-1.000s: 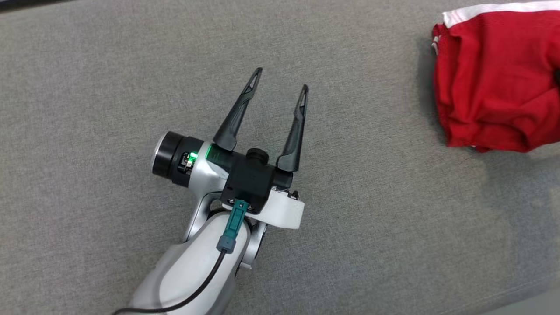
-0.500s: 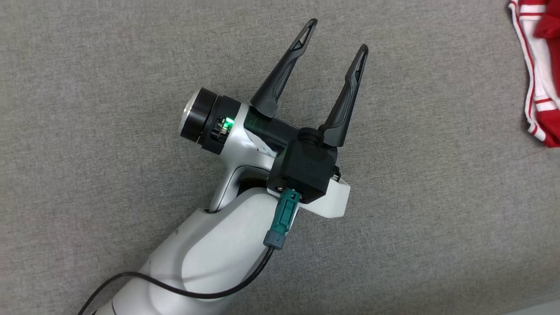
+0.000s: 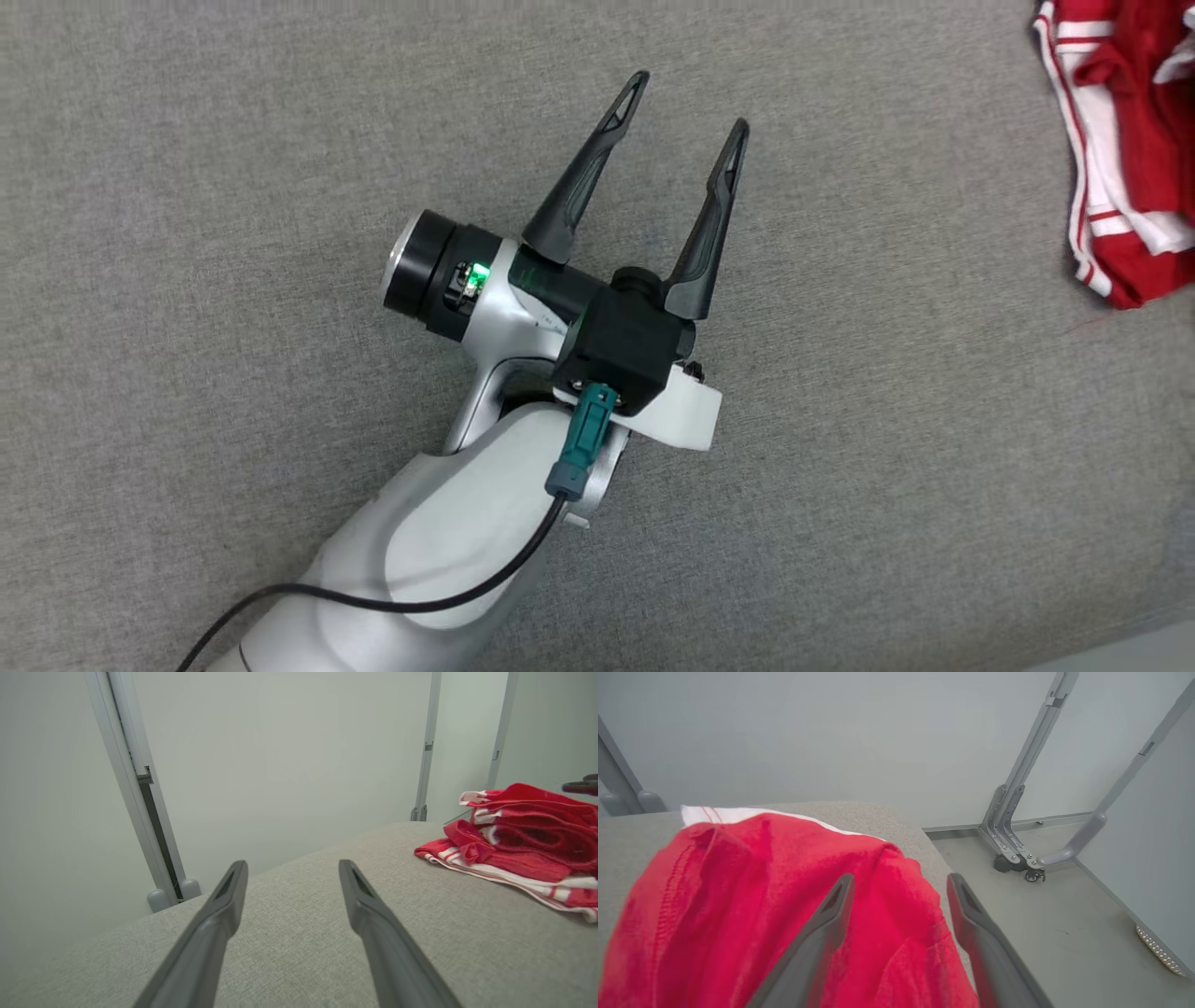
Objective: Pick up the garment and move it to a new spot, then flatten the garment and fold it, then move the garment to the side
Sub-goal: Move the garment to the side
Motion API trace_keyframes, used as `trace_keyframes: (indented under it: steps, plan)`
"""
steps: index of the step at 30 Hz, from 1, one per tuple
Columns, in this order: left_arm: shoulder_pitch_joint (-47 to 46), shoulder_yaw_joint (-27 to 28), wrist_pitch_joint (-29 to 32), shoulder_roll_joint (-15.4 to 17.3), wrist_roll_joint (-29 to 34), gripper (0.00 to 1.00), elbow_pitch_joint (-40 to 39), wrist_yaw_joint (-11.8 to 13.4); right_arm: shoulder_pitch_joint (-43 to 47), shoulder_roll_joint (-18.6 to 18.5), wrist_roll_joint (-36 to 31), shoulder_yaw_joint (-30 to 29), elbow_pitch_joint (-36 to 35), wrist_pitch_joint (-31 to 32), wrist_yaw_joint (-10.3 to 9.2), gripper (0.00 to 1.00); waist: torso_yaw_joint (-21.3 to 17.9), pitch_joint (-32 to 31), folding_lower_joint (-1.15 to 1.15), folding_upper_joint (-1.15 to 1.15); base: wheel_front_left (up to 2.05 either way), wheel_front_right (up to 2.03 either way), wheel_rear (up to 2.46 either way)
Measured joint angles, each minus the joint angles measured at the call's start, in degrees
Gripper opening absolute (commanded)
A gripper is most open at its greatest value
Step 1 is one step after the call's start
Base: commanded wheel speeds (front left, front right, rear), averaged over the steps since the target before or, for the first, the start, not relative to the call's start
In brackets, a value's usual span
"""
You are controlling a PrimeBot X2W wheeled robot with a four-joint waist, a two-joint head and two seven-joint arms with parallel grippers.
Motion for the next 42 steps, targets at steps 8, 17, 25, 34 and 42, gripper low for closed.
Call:
trace_keyframes:
  steps: [8, 17, 25, 34, 42]
  plan:
    - [5.10, 1.74, -0.57, 2.02, -4.47, 1.00, 2.18, -1.19, 12.54, 8.24, -6.87, -13.95, -11.81, 0.00, 0.00, 1.00, -1.68, -6.68, 0.00, 0.00, 0.00, 0.00, 0.00]
    - [12.23, 4.75, -0.85, 5.61, -9.92, 1.00, 1.08, -1.88, 24.27, 15.21, -14.16, -19.76, -26.66, -0.01, -0.01, 1.00, -0.83, -13.73, 0.00, 0.00, 0.00, 0.00, 0.00]
    - [19.15, 7.98, -1.58, 8.73, -14.85, 1.00, -1.99, -6.23, 32.62, 18.33, -16.77, -18.37, -37.21, -0.01, -0.05, 1.00, 5.10, -17.39, 0.00, 0.00, 0.00, 0.00, 0.00]
    - [30.27, 17.61, -1.67, 10.47, -15.77, 1.00, -7.67, -8.31, 38.99, 20.08, -18.89, -16.92, -40.81, -0.01, -0.05, 1.00, 11.42, -22.48, 0.00, 0.00, 0.00, 0.00, 0.00]
    - [37.52, 24.26, -1.67, 10.17, -15.49, 1.00, -8.93, -12.24, 41.95, 22.53, -21.01, -16.47, -40.38, 0.11, -0.05, 1.00, 13.04, -27.06, 0.00, 0.00, 0.00, 0.00, 0.00]
